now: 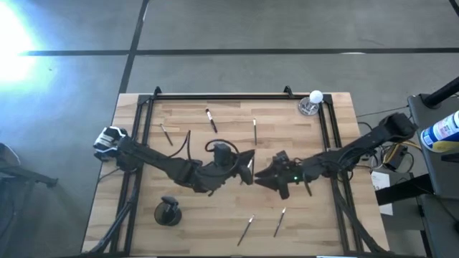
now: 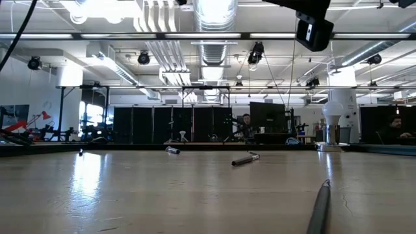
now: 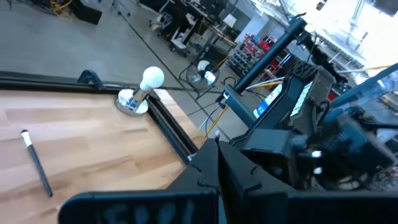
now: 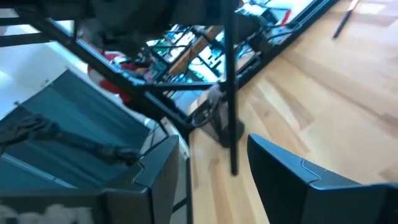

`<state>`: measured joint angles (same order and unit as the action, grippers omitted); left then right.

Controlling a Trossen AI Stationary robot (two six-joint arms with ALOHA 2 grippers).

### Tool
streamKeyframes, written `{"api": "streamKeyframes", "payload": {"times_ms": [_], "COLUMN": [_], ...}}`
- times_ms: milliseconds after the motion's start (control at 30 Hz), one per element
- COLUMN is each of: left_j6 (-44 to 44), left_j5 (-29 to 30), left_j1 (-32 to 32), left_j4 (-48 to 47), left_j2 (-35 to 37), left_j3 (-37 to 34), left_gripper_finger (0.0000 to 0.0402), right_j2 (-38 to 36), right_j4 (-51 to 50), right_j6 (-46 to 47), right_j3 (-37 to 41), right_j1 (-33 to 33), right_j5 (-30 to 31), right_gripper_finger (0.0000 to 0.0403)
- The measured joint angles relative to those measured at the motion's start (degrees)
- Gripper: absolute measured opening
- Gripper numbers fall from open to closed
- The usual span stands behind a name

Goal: Pick & Place Makeup Brushes
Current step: Put the eyeshadow brush into the holder

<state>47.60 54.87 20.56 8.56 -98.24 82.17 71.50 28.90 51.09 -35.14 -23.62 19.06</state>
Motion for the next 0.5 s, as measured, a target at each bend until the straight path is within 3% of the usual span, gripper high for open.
{"api": "streamKeyframes", "payload": {"times_ms": [267,500], "left_j6": [-1.5,-1.4], "left_j5": [-0.2,-2.3], "left_j1": [0.0,-0.3], "left_j4": [1.4,1.6], "left_j2": [0.0,0.8], "left_j3": [0.2,0.2], "left_gripper_finger": [0.0,0.0], "right_j2": [1.8,1.3], "right_j4": [-0.9,-2.1], "right_j6": [-2.0,-5.8], "right_j3": [-3.1,-4.3], "right_j1": [1.5,1.4], "right_j5": [1.8,2.1], "right_gripper_finger": [0.014,0.0024]}}
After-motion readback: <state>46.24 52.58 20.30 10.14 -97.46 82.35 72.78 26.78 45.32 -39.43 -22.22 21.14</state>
